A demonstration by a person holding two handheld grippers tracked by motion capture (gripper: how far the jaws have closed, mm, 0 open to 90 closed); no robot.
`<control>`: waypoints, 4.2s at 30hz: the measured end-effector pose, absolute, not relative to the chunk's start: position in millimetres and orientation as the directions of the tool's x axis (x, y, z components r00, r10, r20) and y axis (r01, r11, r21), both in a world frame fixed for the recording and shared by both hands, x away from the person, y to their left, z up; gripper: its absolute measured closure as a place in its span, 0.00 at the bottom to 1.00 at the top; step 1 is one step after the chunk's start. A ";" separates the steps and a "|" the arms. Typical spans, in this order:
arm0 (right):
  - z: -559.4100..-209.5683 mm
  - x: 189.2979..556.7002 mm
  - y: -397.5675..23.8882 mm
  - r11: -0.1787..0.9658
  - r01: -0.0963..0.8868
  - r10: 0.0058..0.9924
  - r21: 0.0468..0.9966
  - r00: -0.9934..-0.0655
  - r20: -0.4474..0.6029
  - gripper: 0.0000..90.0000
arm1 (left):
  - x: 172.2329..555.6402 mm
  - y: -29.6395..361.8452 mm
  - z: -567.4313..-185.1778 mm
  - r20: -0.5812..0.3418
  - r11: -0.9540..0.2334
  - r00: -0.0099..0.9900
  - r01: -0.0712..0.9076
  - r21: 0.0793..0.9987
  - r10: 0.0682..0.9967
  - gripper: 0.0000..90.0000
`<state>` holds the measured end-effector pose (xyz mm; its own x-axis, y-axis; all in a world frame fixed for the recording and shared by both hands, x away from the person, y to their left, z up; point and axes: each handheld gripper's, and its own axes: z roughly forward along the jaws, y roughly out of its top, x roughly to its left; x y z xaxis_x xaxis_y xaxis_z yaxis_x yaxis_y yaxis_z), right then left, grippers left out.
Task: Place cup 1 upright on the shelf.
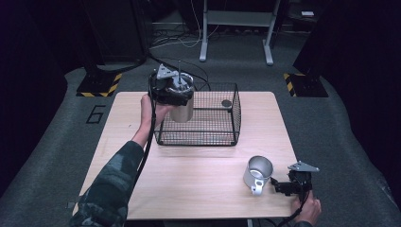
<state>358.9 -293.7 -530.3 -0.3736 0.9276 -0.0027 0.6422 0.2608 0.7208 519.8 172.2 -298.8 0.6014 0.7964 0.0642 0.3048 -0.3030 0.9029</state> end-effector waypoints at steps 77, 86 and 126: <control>-530.4 359.1 -293.8 0.269 0.638 0.924 0.722 -0.382 -0.007 0.00 | 545.2 169.1 -405.5 0.017 -0.310 0.524 0.477 0.823 0.851 0.04; -530.4 359.0 -293.8 0.268 0.638 0.924 0.721 -0.382 -0.006 0.00 | 540.9 167.7 -397.0 0.050 -0.352 0.524 0.495 0.794 0.850 0.00; -530.3 358.9 -293.5 0.262 0.644 0.926 0.719 -0.378 0.001 0.00 | 424.3 226.9 -374.0 0.073 -0.395 0.594 0.433 0.810 0.802 0.01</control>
